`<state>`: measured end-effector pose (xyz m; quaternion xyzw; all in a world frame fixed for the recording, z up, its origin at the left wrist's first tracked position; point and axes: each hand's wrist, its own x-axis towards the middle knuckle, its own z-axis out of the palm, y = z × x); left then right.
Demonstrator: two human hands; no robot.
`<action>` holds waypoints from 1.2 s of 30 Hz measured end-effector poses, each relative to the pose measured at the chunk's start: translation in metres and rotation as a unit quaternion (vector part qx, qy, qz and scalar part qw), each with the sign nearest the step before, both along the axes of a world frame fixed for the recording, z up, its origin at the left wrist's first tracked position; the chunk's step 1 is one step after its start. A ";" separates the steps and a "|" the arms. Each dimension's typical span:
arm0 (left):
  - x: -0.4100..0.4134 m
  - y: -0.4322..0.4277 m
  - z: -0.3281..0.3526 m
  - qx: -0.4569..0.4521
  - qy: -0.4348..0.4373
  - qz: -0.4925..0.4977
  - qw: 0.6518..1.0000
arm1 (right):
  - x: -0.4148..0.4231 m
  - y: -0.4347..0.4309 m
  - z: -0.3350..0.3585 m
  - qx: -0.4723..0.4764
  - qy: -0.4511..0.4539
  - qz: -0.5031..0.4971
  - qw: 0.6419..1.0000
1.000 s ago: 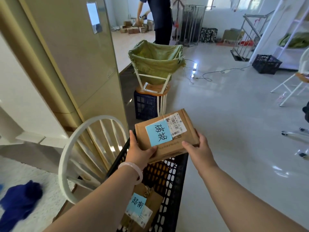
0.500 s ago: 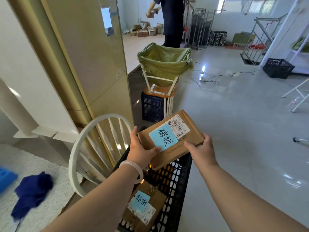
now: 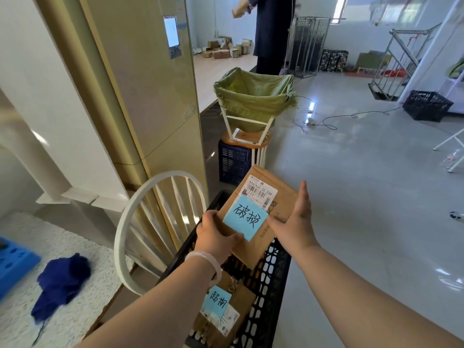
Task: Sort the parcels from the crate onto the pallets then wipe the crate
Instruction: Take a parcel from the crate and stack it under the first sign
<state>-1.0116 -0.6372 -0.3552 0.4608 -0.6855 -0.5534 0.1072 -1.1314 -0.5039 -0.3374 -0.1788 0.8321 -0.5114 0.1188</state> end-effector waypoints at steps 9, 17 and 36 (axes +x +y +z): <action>0.021 0.005 0.005 -0.109 -0.096 -0.147 0.978 | 0.012 0.001 -0.002 0.121 0.044 0.085 0.988; 0.047 0.008 0.003 -0.183 -0.116 -0.221 0.951 | 0.025 0.011 -0.010 0.119 0.045 0.149 0.981; 0.200 -0.030 0.019 -0.176 -0.039 -0.008 0.984 | 0.144 -0.087 0.006 0.122 0.122 0.394 0.903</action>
